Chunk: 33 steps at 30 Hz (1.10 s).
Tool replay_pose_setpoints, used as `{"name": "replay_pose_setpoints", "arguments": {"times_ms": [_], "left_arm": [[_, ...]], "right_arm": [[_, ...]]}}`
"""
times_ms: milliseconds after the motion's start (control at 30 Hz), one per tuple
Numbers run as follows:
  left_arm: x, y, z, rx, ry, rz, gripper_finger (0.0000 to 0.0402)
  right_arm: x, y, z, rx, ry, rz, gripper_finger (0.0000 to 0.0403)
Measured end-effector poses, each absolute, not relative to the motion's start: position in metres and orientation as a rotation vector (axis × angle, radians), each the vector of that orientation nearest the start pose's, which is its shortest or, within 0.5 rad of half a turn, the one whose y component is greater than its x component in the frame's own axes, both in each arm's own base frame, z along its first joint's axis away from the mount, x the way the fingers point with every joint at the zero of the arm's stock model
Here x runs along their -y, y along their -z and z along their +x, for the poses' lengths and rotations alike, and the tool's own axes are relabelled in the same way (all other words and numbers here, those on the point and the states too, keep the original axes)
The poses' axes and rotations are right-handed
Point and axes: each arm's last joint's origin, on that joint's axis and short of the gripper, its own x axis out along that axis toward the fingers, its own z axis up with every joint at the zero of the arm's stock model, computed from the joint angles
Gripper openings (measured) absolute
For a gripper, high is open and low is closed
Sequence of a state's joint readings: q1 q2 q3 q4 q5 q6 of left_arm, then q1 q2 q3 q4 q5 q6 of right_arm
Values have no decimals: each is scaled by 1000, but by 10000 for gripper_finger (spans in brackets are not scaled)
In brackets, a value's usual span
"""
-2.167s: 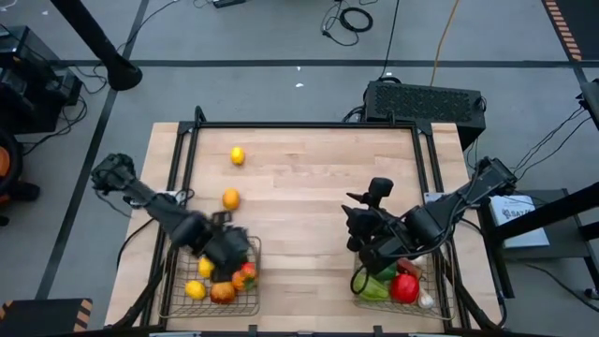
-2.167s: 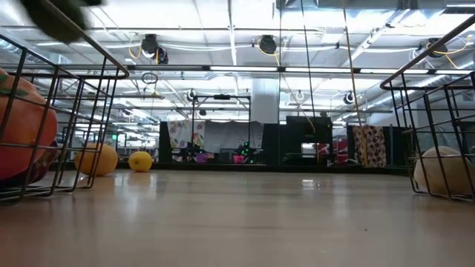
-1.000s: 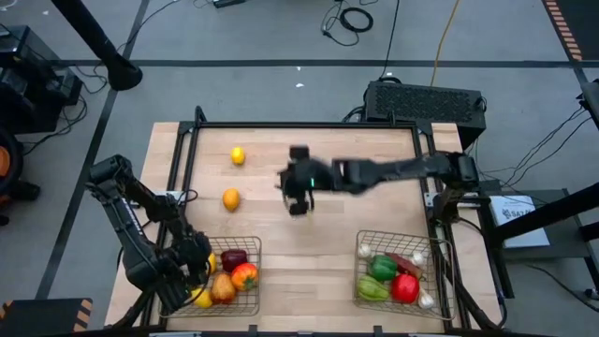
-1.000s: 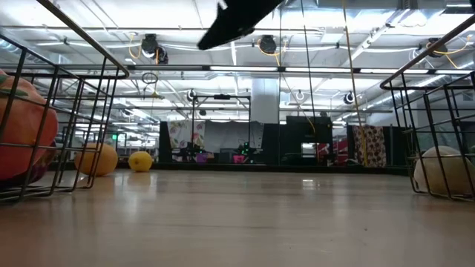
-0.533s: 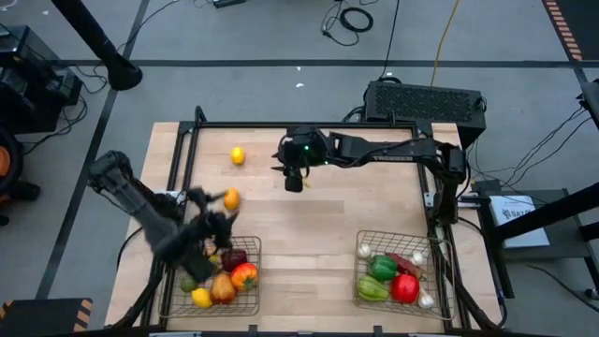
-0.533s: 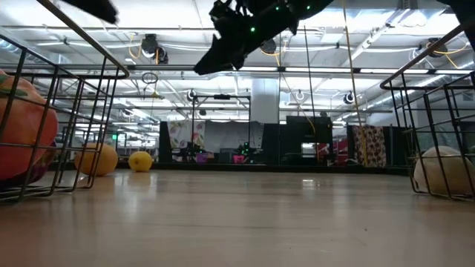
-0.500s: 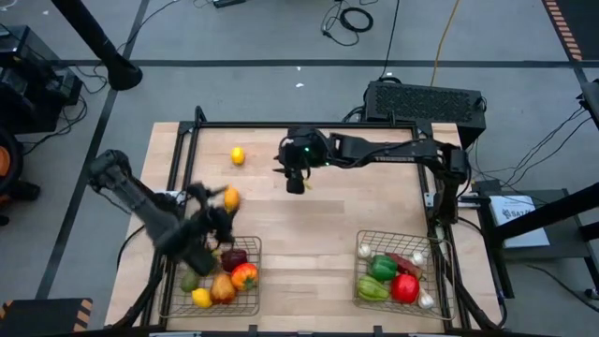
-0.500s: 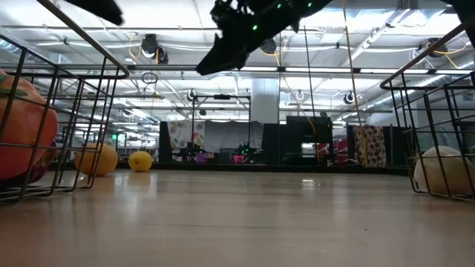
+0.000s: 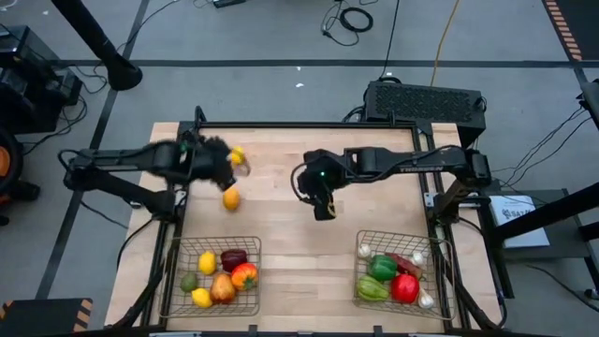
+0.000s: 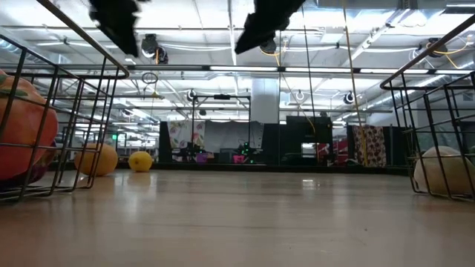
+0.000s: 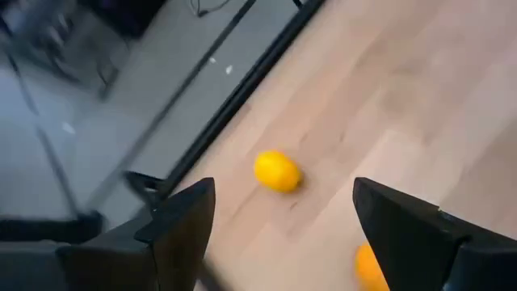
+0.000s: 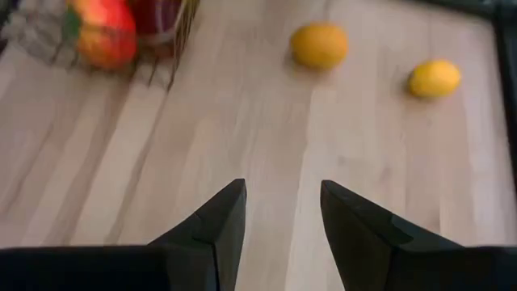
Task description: Sort produce into baskets
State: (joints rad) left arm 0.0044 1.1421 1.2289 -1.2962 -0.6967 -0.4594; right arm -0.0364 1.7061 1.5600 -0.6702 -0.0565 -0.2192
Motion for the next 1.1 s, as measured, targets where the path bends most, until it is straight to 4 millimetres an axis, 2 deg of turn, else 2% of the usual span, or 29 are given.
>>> {"name": "replay_pose_setpoints", "arguments": {"times_ms": [100, 200, 300, 433, 600, 767, 967, 1100], "left_arm": [[-45, -338, 197, -908, -928, -109, 301], [-64, -332, 215, -860, -987, -172, 301], [-74, -321, 229, -879, -1011, -193, 301], [-83, -301, 245, -857, -1184, -235, 301], [-94, -267, 260, -1009, -1267, -230, 302], [-101, -240, 268, -1118, -1335, -238, 329], [-102, -227, 272, -1148, -1376, -264, 394], [-101, -214, 266, -1141, -1420, -295, 389]], "right_arm": [[7, -315, 369, -860, -119, -174, 153], [7, -314, 362, -928, -106, -138, 153], [8, -313, 353, -1000, -58, -112, 153], [6, -311, 345, -1077, 1, -103, 153], [-3, -313, 342, -1079, -7, -119, 153], [-13, -311, 338, -1129, -32, -128, 153], [-29, -310, 335, -1148, -67, -145, 153], [-37, -310, 334, -1146, -91, -160, 153]]}}
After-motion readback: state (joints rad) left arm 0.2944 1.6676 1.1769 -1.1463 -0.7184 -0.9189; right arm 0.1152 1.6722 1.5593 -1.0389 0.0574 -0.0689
